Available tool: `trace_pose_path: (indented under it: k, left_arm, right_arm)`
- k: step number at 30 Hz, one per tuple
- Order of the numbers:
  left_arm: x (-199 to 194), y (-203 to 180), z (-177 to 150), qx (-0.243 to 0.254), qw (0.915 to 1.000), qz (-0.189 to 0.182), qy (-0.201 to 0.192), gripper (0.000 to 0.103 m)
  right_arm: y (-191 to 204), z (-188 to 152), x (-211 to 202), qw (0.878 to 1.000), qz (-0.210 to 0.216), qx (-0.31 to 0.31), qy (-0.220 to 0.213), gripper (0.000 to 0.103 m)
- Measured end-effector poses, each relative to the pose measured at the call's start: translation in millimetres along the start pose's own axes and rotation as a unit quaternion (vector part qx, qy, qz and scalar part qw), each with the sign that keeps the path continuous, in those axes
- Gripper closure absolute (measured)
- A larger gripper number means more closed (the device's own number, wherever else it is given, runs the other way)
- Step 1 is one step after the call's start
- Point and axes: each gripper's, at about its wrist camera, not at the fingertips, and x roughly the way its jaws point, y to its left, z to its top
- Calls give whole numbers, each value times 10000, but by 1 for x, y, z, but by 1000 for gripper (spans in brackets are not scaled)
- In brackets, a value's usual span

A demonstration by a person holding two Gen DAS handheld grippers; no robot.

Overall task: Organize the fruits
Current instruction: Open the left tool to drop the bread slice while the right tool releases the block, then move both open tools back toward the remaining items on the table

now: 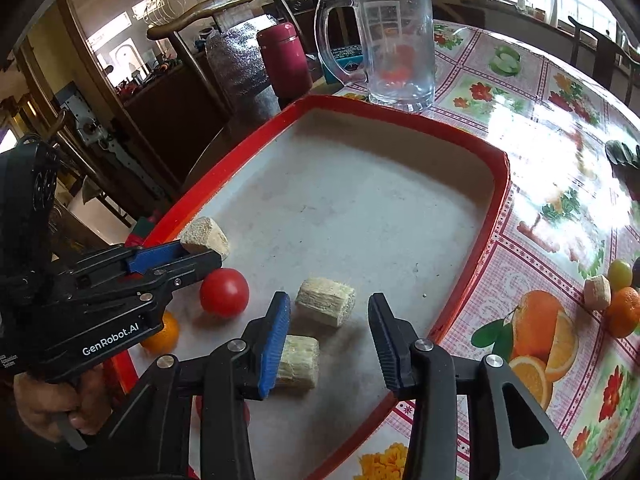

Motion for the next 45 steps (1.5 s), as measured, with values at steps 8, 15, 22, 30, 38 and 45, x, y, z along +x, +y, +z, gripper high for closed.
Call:
trace_pose_path:
  k: [8, 15, 22, 30, 38, 45]
  left_arm:
    - [-23, -5, -5, -52, 9997, -57, -222, 77]
    - [-40, -25, -14, 31, 9991, -165, -381, 76]
    - [-55, -61, -25, 324, 9978, -181, -558, 56]
    - [-64, -98, -33, 604, 9950, -342, -724, 31]
    - [-65, -130, -38, 817, 9920, -524, -803, 18]
    - [-61, -156, -41, 866, 9898, -853, -740, 18]
  right_arm:
    - [-6, -11, -39, 9993, 119, 132, -335, 60]
    - [-16, -31, -74, 9980, 103, 244, -565, 59]
    - [-36, -55, -99, 9965, 8, 494, -674, 58]
    - [-70, -85, -132, 9927, -235, 819, -858, 54]
    - [-101, -111, -156, 9879, -498, 1114, -957, 52]
    - [-130, -128, -170, 9834, -702, 1354, -984, 53]
